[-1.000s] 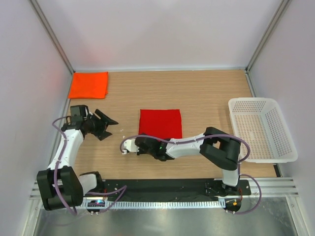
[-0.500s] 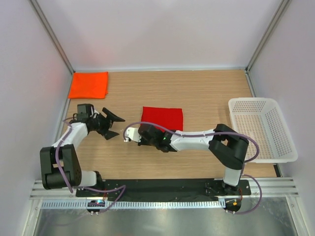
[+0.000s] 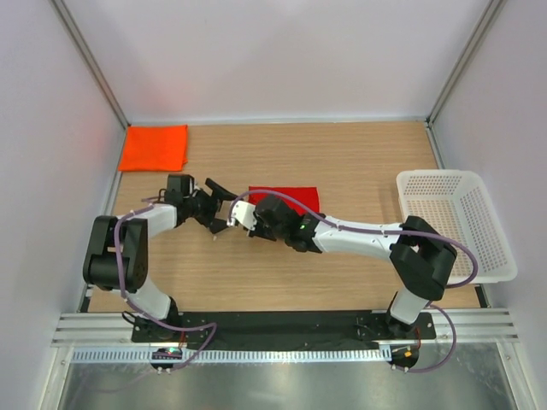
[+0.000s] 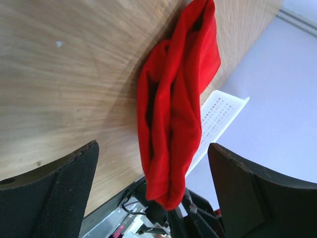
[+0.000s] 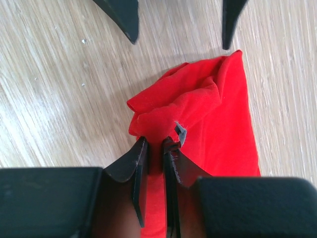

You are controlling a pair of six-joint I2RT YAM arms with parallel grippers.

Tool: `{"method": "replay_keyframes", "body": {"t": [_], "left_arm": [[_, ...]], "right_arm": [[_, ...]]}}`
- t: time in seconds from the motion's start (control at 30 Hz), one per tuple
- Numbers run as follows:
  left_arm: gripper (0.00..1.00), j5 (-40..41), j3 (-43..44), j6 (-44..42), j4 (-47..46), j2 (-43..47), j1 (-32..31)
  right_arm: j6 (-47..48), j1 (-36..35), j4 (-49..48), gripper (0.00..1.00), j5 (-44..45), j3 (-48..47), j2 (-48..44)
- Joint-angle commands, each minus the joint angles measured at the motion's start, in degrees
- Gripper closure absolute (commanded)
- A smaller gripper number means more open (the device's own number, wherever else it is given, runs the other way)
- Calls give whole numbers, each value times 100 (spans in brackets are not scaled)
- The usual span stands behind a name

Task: Fold and stack the t-shirts
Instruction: Neatly place the folded tshirt to the corner

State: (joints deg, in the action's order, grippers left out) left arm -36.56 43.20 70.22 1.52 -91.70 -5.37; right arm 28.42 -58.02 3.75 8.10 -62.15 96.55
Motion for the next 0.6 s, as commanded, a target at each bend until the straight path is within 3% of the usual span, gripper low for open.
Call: {"method": "replay_keyframes", "body": {"t": [0.0,0.57], "left_arm": [[7,78,276,518,-941,-338,-193],[8,131,1022,1064,-574,-1701,-843]], "right_arm": [[-153,71,-76,99,-142,36,-374],[-171,195,-111,99,-177,-25,-400]]}}
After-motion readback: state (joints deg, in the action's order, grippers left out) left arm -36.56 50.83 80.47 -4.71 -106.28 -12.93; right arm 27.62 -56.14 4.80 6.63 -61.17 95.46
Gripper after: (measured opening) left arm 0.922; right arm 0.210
